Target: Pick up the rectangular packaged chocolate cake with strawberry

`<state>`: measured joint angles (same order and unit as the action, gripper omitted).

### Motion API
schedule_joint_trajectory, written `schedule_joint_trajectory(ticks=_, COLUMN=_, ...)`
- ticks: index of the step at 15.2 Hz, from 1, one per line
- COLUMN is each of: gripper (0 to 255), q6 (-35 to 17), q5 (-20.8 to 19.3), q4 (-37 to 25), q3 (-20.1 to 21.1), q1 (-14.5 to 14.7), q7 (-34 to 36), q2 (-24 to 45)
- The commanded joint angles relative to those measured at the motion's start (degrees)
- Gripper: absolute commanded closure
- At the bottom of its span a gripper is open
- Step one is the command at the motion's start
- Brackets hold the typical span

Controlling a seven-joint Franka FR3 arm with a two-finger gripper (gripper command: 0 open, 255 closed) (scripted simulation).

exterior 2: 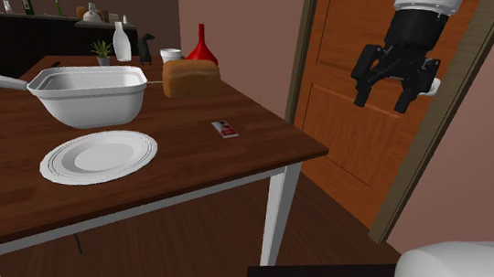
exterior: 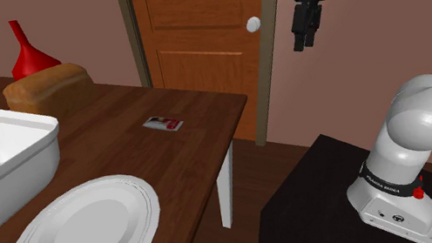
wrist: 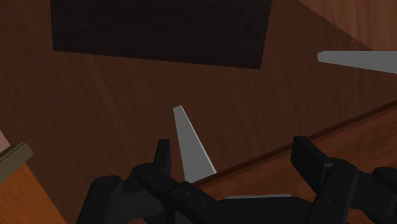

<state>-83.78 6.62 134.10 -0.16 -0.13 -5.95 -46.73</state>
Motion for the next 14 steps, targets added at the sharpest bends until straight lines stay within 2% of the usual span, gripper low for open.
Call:
schedule_joint_trajectory(ticks=1, gripper=0, q6=0.00, q5=0.00, q4=0.00, q3=0.00, q1=0.00, q7=0.00, q2=0.00)
schedule_joint_trajectory(ticks=8, gripper=0, q6=-10.33, q5=2.48, q4=-1.85, q3=5.94, q1=2.36, q7=3.06, q2=10.78)
schedule_joint_trajectory(ticks=14, gripper=0, q6=-17.90, q5=2.73, q4=-6.21, q3=10.77, q1=3.80, q7=6.00, q2=21.57)
